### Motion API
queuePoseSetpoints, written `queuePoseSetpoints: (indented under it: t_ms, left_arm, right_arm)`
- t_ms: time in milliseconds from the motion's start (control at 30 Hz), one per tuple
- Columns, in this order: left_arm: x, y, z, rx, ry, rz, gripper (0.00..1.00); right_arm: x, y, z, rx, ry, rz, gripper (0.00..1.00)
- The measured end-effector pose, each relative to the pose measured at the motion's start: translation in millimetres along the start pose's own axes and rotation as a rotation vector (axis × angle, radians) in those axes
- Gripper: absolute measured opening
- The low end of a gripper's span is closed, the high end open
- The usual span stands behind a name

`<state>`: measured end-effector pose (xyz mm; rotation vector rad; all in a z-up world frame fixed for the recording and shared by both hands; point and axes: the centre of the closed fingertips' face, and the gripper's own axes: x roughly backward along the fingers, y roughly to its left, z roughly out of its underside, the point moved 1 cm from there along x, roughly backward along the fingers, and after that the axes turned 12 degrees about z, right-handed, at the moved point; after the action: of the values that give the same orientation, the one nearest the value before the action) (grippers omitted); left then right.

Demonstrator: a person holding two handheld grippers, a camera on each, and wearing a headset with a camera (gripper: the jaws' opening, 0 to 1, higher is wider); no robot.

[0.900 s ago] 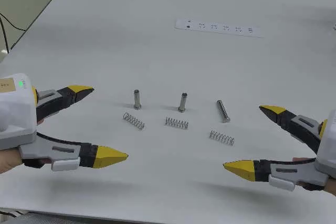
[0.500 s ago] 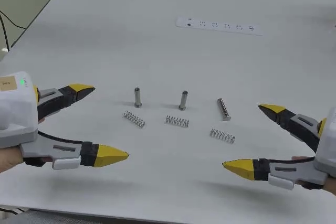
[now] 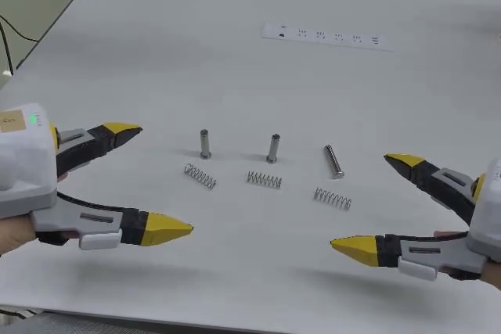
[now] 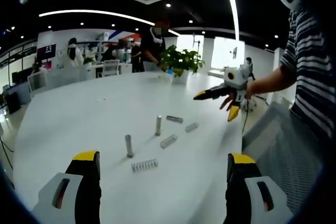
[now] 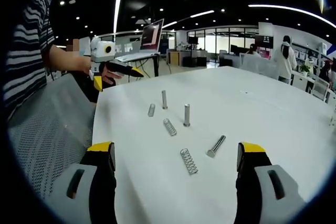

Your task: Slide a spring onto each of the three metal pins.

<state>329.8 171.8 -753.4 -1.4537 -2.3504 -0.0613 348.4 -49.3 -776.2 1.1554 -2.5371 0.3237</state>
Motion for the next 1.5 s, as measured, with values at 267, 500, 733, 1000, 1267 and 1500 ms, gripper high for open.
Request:
queuePoseSetpoints:
  t_ms: [267,500,733,1000,1267,1500]
  left_arm:
    - [2.4,1.7,2.2,0.006,0.002,-0.005,0.98]
    - [1.3,1.3,3.8,0.009,0.006,-0.004,0.98]
    - [0.4,1.0,2.8,0.008,0.003,-0.002,0.98]
    - [1.9,1.4,3.4,0.01,0.004,-0.003,0.98]
    - [1.5,1.0,3.5,0.01,0.005,-0.002,0.98]
    - [2.0,1.0,3.6,0.012,0.004,-0.003,0.98]
  right_arm:
    - [-0.3,0.7,-0.1,0.002,0.001,-0.005,0.97]
    - [0.0,0.1,-1.2,0.008,0.001,-0.004,0.97]
    - [0.2,0.9,-0.1,0.008,0.006,-0.005,0.96]
    - [1.0,0.6,1.8,0.007,0.012,-0.006,0.96]
    - [1.4,0.7,1.9,0.006,0.017,-0.01,0.95]
    - [1.4,2.5,4.7,0.009,0.025,-0.015,0.95]
